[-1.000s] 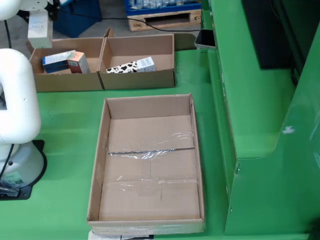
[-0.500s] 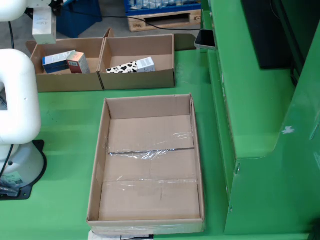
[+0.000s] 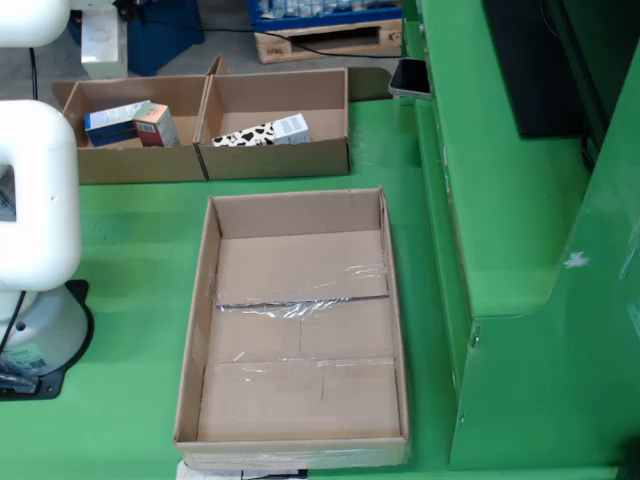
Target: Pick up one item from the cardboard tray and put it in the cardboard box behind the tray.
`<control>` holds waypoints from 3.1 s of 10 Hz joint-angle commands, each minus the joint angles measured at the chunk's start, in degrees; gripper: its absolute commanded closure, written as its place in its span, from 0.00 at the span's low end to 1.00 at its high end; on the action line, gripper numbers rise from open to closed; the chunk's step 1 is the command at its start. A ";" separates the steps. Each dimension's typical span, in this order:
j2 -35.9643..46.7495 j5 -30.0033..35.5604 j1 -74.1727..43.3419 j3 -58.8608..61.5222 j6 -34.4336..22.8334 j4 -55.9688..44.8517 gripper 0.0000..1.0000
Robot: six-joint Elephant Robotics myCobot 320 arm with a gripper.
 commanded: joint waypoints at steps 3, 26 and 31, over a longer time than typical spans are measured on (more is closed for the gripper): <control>-2.90 -0.43 -2.53 1.49 -0.95 11.32 1.00; -7.87 -4.58 -4.39 1.49 -3.74 21.10 1.00; -15.49 -37.85 -1.81 1.49 -14.80 37.30 1.00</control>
